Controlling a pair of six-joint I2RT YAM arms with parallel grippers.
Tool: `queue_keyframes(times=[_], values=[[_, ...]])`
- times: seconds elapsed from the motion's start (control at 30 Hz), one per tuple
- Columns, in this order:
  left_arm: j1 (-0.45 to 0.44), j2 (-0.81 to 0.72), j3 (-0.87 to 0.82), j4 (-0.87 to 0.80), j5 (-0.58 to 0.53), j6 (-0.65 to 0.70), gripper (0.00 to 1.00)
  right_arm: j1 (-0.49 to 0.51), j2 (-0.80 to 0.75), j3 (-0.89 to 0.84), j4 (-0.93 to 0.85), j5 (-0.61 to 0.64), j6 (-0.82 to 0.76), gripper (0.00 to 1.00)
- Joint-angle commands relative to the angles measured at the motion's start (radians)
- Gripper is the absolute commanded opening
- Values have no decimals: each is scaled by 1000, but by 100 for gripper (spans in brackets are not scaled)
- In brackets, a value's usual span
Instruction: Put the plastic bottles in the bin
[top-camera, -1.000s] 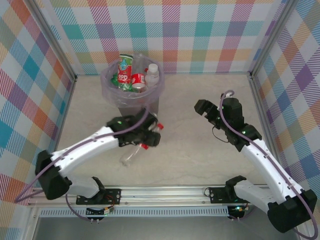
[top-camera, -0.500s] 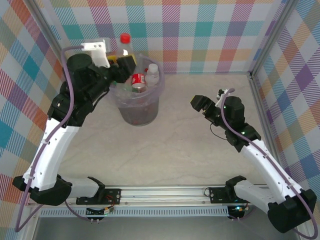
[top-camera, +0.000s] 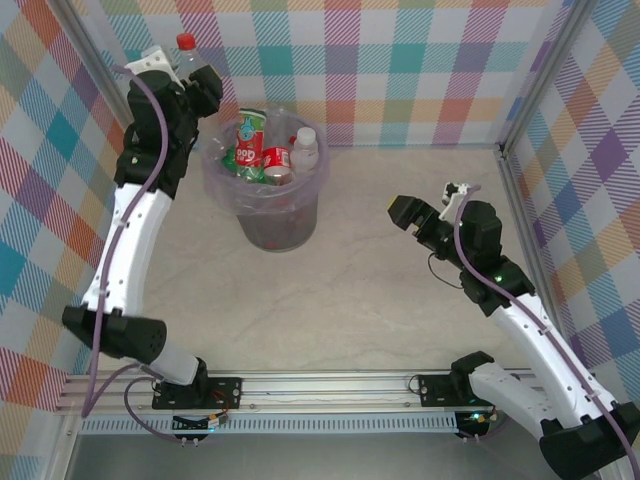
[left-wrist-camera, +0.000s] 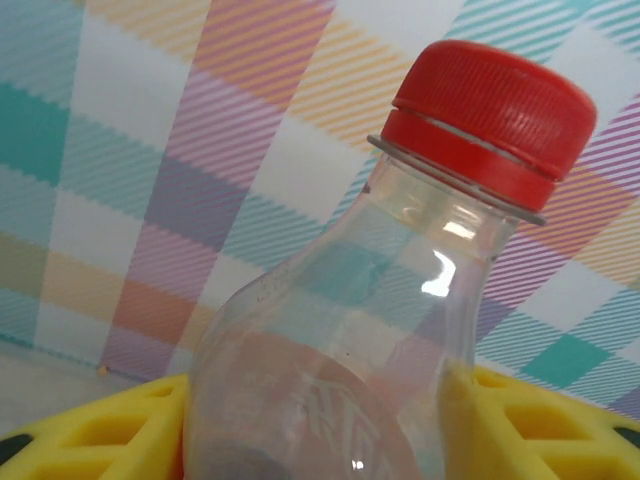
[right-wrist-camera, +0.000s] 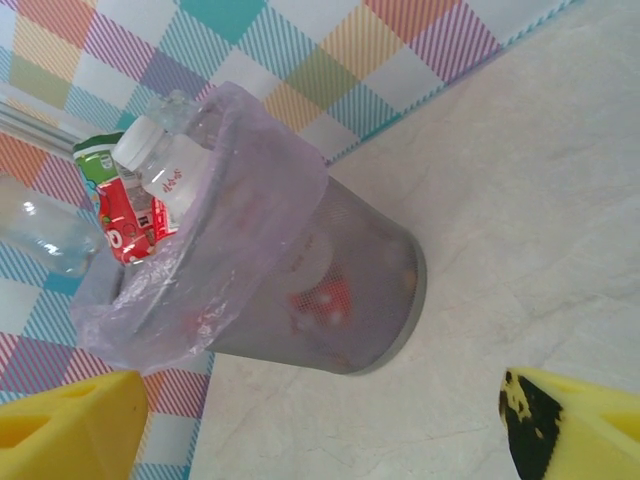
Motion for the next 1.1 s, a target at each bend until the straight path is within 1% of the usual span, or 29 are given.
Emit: queue_keyframes(times=[0.0, 0.1, 0.2, 0.43, 0.63, 0.8, 1.07], values=[[41, 20, 58, -12, 150, -91, 46, -4, -47, 12, -45, 62, -42, 91], [42, 39, 63, -54, 194, -80, 46, -4, -58, 13, -63, 83, -50, 91], [42, 47, 20, -68, 231, -84, 46, -4, -52, 11, -58, 81, -49, 91], [38, 40, -112, -27, 293, -101, 44, -4, -28, 10, -43, 69, -46, 91], [10, 58, -165, -72, 301, -66, 43, -4, -12, 6, -30, 66, -42, 91], [-2, 65, -220, -55, 303, -68, 43, -5, 3, 5, -20, 60, -39, 91], [-24, 81, -276, -28, 297, -74, 46, -4, 15, 0, -10, 59, -36, 91]])
